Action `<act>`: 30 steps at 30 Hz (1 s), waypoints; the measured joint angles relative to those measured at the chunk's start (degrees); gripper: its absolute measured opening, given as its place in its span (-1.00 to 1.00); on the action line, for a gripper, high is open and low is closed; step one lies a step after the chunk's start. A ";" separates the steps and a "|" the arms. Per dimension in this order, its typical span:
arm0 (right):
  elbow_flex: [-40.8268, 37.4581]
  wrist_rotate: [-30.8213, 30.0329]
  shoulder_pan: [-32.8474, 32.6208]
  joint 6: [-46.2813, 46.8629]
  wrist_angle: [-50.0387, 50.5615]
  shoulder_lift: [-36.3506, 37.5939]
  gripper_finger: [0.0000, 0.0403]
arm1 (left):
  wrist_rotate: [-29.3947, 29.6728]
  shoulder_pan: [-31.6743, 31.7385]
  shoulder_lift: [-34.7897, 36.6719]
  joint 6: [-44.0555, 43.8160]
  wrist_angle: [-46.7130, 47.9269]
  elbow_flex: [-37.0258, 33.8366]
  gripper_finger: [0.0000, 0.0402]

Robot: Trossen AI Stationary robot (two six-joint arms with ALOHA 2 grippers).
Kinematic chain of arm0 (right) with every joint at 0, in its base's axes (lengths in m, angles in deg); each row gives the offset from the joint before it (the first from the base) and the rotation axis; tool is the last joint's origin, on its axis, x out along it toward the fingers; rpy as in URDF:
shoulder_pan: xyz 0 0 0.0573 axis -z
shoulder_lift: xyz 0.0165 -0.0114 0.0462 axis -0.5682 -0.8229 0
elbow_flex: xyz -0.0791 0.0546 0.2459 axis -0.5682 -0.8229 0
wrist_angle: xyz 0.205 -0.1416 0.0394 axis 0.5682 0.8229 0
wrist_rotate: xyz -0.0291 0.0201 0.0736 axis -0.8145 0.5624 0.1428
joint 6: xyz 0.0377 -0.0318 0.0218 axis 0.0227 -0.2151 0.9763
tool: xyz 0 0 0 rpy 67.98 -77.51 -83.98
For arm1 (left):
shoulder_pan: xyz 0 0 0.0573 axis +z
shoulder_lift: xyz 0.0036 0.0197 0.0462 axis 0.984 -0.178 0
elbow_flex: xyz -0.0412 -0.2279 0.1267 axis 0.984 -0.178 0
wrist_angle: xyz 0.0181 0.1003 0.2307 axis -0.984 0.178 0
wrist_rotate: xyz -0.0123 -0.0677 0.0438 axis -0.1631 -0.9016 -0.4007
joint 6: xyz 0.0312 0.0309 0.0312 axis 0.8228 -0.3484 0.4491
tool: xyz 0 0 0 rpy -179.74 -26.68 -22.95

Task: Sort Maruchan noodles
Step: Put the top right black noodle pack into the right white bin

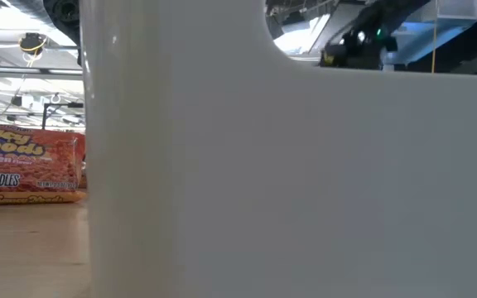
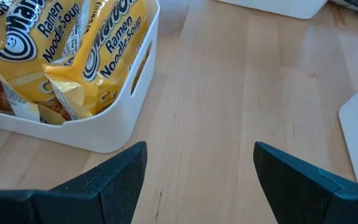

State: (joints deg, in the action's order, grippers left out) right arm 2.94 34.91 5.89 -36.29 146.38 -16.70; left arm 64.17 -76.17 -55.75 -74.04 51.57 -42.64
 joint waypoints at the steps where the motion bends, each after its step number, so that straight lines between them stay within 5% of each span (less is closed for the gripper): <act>1: 0.00 -0.63 -1.41 1.33 -0.16 1.42 -0.67 | -0.01 0.00 0.00 -0.03 -0.01 0.00 0.43; 12: 0.02 -9.28 -20.93 15.82 -3.47 12.47 -0.67 | 1.64 -3.70 0.00 -4.66 -0.64 0.00 0.43; 24: 0.02 -22.86 -45.95 31.87 -13.37 12.47 -0.67 | 10.60 -17.52 0.44 -13.40 -0.87 0.00 0.43; 30: 0.02 -28.98 -51.40 36.35 -4.13 12.64 -0.67 | 14.83 -23.21 0.44 -17.59 -0.75 0.00 0.43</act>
State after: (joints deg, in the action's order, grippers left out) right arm 2.97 5.92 -45.52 0.06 142.25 -4.07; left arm 79.00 -99.38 -55.31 -91.63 50.81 -42.64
